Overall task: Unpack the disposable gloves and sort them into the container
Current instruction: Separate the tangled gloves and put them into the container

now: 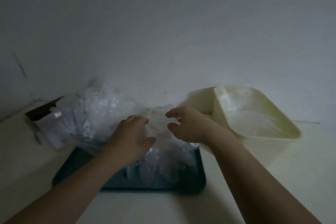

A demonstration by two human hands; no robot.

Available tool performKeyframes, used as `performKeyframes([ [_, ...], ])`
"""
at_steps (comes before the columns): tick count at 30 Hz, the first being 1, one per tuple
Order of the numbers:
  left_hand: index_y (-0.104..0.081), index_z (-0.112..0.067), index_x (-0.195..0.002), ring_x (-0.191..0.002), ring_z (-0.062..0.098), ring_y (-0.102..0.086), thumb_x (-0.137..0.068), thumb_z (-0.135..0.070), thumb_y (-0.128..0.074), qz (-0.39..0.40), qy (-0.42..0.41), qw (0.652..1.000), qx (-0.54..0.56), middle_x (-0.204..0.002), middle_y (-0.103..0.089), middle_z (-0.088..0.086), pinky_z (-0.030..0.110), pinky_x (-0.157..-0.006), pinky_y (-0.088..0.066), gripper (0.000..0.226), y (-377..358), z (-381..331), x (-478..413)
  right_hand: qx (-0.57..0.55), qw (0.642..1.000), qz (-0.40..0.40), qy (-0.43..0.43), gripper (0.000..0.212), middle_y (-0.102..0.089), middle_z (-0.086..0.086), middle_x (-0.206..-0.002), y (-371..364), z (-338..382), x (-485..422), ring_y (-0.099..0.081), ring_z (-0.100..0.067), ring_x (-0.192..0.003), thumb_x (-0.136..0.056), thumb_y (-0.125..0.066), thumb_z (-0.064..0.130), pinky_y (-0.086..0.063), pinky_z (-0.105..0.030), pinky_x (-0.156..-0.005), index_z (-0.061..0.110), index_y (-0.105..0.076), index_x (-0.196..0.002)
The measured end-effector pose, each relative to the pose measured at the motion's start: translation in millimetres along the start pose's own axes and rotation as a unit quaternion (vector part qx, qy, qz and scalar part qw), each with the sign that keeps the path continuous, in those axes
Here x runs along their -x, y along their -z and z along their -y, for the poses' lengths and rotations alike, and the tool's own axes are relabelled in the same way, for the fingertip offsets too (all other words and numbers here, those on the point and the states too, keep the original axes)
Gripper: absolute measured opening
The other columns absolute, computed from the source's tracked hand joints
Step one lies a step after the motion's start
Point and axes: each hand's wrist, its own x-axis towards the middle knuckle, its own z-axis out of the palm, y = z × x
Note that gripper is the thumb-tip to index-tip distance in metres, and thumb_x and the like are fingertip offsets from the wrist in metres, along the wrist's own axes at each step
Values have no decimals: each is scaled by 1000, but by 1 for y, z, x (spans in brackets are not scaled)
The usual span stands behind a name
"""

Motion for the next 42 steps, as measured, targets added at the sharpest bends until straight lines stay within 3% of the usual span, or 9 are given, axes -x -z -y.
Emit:
performKeyframes([
  [6,-72,-33,-104,-92,-8,-61,-86,-28,-84,-66,-3,985,160,-104,-61,-20,3,-75,-43,22,-9,25,-4,-91,994,-32,-43,42,-57,0,-149,-47,-2,-38,-54,-20,-135,-101,-58,28,-44,-32,-112,21,-59,-143],
  [14,-79,-23,-86,-82,5,-66,-92,-21,-77,-169,-57,969,173,-84,-70,-13,11,-73,-51,7,13,34,-13,-81,992,-86,-32,38,-71,2,-128,-50,-17,-57,-68,-16,-113,-98,-63,42,-53,-33,-99,20,-72,-128],
  [19,-80,-13,-99,-93,8,-66,-92,-7,-77,-258,-221,934,111,-98,-71,-9,16,-88,-50,10,38,21,-4,-28,956,-286,51,46,-68,4,-101,-25,3,-40,-65,-8,-82,-104,-47,51,-54,-33,-75,18,-75,-93],
  [24,-78,-4,-112,-103,15,-66,-86,-5,-83,-296,-305,901,86,-110,-71,1,24,-95,-52,26,47,12,11,-321,945,-60,13,76,-77,12,-112,-6,14,-20,-71,-4,-105,-94,-28,80,-51,-31,-97,25,-77,-114],
  [29,-77,-1,-114,-107,17,-67,-86,-4,-81,-261,-352,890,127,-114,-72,4,28,-94,-54,29,49,5,20,-367,927,-28,66,87,-68,14,-134,-13,8,-23,-63,-5,-125,-78,-49,91,-47,-44,-112,28,-64,-136],
  [32,-77,0,-113,-108,19,-68,-84,-1,-83,-251,-388,877,132,-115,-73,6,30,-93,-55,30,53,-2,24,-382,918,-4,110,74,-73,5,-125,-13,11,-23,-65,-9,-121,-86,-51,81,-47,-39,-106,20,-72,-123],
  [35,-78,0,-109,-105,20,-68,-84,0,-84,-238,-402,873,141,-112,-74,5,33,-90,-56,26,53,-4,23,-452,885,11,115,48,-70,-4,-84,-12,10,-23,-66,-16,-80,-94,-58,60,-50,-31,-79,15,-75,-86],
  [38,-79,-3,-109,-106,19,-69,-87,-4,-82,-191,-387,889,152,-111,-75,1,36,-89,-57,22,48,5,19,-521,847,11,102,41,-60,-19,-78,-11,4,-25,-59,-26,-70,-92,-73,33,-49,-32,-67,-7,-63,-91],
  [42,-79,-16,-112,-112,9,-67,-95,-25,-75,-213,-259,925,178,-117,-72,-11,31,-96,-56,20,45,18,9,-570,817,4,93,11,-68,-15,-81,-9,1,-27,-65,-23,-67,-85,-69,2,-59,-34,-65,-4,-59,-87],
])
